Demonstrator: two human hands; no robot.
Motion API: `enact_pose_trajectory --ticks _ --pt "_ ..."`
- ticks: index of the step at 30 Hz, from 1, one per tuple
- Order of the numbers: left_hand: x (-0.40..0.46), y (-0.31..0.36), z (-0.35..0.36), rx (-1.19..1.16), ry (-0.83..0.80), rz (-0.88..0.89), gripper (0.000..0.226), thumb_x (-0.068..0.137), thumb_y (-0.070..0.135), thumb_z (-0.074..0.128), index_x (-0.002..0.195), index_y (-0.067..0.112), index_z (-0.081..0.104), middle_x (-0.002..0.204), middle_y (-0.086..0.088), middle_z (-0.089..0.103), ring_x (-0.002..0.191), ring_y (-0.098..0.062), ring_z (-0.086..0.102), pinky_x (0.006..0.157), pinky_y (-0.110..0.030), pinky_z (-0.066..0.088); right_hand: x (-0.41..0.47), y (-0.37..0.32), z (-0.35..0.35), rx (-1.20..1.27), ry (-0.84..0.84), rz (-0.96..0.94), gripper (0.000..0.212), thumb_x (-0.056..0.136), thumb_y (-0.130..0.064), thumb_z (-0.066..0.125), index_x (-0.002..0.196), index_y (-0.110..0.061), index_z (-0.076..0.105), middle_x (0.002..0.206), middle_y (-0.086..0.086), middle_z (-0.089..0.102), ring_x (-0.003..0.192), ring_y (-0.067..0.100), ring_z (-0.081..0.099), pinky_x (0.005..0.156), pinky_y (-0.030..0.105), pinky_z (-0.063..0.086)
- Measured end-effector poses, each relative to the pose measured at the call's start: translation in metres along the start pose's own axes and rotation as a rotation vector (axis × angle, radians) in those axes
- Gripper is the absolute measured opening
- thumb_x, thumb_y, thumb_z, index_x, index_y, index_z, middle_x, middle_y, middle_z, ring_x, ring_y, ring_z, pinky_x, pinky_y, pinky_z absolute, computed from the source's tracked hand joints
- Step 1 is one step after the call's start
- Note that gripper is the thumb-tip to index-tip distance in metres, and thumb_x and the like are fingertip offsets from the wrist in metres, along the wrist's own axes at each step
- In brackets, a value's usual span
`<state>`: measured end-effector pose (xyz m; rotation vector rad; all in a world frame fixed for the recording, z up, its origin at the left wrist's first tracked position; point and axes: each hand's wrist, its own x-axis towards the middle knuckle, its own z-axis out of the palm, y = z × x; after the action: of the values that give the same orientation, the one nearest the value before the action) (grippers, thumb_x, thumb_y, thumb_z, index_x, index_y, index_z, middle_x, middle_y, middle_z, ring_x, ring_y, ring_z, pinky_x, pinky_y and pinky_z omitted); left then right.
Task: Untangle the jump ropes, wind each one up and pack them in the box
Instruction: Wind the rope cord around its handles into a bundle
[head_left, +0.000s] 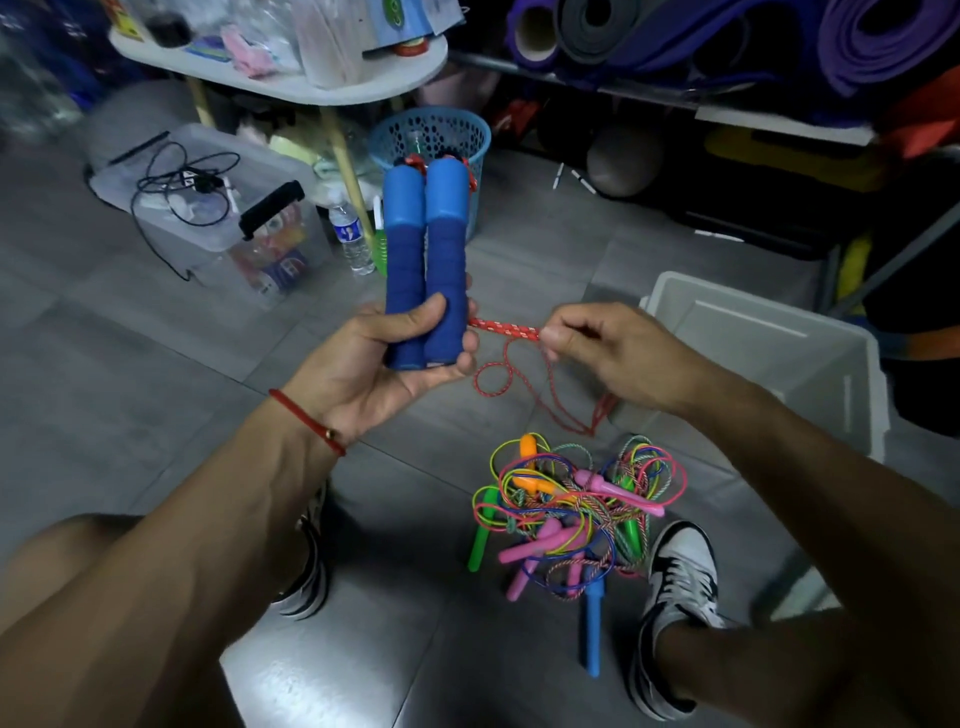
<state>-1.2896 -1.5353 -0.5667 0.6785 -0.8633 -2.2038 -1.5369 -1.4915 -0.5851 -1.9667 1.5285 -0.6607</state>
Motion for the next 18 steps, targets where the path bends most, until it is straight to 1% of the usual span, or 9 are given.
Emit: enact_pose_trajectory --ticks 3,6,7,9,11,12,15,16,18 --pt "-0.002 0.001 -0.006 0.089 0.035 -0.040 0.042 0.089 0.008 0.055 0.131 0.000 0.053 0.102 -0.014 0.060 0.078 -0.026 0.061 0.068 -0.035 0.055 -0.008 0.006 -0.016 -0.165 0.008 -0.040 0.026 0.099 -0.042 0.056 0.084 -0.024 0.067 0.073 -0.004 0.062 0.067 0.010 0.056 0.065 0.027 0.043" --pt "-0.005 -0.003 -0.008 0.119 -0.037 -0.127 0.055 0.087 0.011 0.060 0.138 -0.003 0.046 0.101 -0.015 0.059 0.074 -0.026 0.060 0.064 -0.035 0.053 -0.015 0.011 -0.027 -0.253 0.018 -0.120 0.024 0.097 -0.041 0.060 0.091 -0.021 0.072 0.080 -0.011 0.064 0.073 0.007 0.059 0.068 0.026 0.045" --pt "-0.005 -0.005 -0.009 0.183 -0.042 -0.142 0.053 0.085 0.011 0.062 0.135 -0.002 0.049 0.101 -0.016 0.058 0.073 -0.027 0.061 0.062 -0.035 0.054 -0.017 0.013 -0.030 -0.286 0.019 -0.132 0.026 0.096 -0.044 0.059 0.092 -0.021 0.073 0.080 -0.013 0.062 0.073 0.007 0.058 0.067 0.028 0.045" --pt "-0.004 -0.010 -0.010 0.367 -0.011 -0.165 0.038 0.084 0.010 0.065 0.120 -0.001 0.056 0.098 -0.020 0.058 0.071 -0.030 0.061 0.059 -0.037 0.054 -0.020 0.015 -0.033 -0.366 0.012 -0.148 0.036 0.096 -0.055 0.053 0.094 -0.025 0.072 0.079 -0.014 0.058 0.074 0.010 0.057 0.066 0.030 0.044" --pt "-0.002 -0.017 -0.012 0.507 0.031 -0.228 0.026 0.082 0.006 0.070 0.107 0.004 0.061 0.091 -0.018 0.060 0.068 -0.031 0.062 0.057 -0.037 0.055 -0.024 0.009 -0.035 -0.467 -0.013 -0.188 0.041 0.093 -0.061 0.045 0.094 -0.029 0.071 0.080 -0.014 0.054 0.079 0.013 0.059 0.064 0.031 0.045" --pt "-0.001 -0.022 -0.015 0.563 0.052 -0.281 0.026 0.080 0.006 0.072 0.104 0.008 0.062 0.086 -0.015 0.062 0.066 -0.030 0.063 0.055 -0.036 0.055 -0.026 0.005 -0.034 -0.514 -0.040 -0.208 0.040 0.093 -0.061 0.043 0.095 -0.031 0.069 0.081 -0.014 0.052 0.081 0.013 0.060 0.065 0.032 0.046" --pt "0.003 -0.043 -0.019 0.751 0.026 -0.449 0.030 0.077 0.008 0.073 0.104 0.013 0.062 0.079 -0.008 0.064 0.063 -0.027 0.064 0.053 -0.034 0.055 -0.031 -0.008 -0.023 -0.575 -0.125 -0.284 0.033 0.094 -0.056 0.045 0.097 -0.033 0.068 0.087 -0.012 0.056 0.090 0.017 0.064 0.072 0.036 0.052" --pt "0.004 -0.052 -0.020 0.813 0.003 -0.488 0.028 0.080 0.006 0.072 0.104 0.014 0.061 0.078 -0.006 0.065 0.063 -0.025 0.064 0.054 -0.034 0.056 -0.031 -0.014 -0.019 -0.582 -0.157 -0.311 0.034 0.093 -0.055 0.045 0.096 -0.032 0.069 0.090 -0.012 0.059 0.092 0.018 0.064 0.077 0.035 0.051" --pt "0.007 -0.067 -0.018 0.895 -0.010 -0.537 0.021 0.089 0.001 0.065 0.103 0.016 0.060 0.077 -0.005 0.065 0.061 -0.022 0.064 0.055 -0.035 0.057 -0.031 -0.023 -0.011 -0.616 -0.197 -0.381 0.031 0.090 -0.053 0.049 0.090 -0.030 0.070 0.088 -0.009 0.061 0.091 0.019 0.063 0.082 0.033 0.042"
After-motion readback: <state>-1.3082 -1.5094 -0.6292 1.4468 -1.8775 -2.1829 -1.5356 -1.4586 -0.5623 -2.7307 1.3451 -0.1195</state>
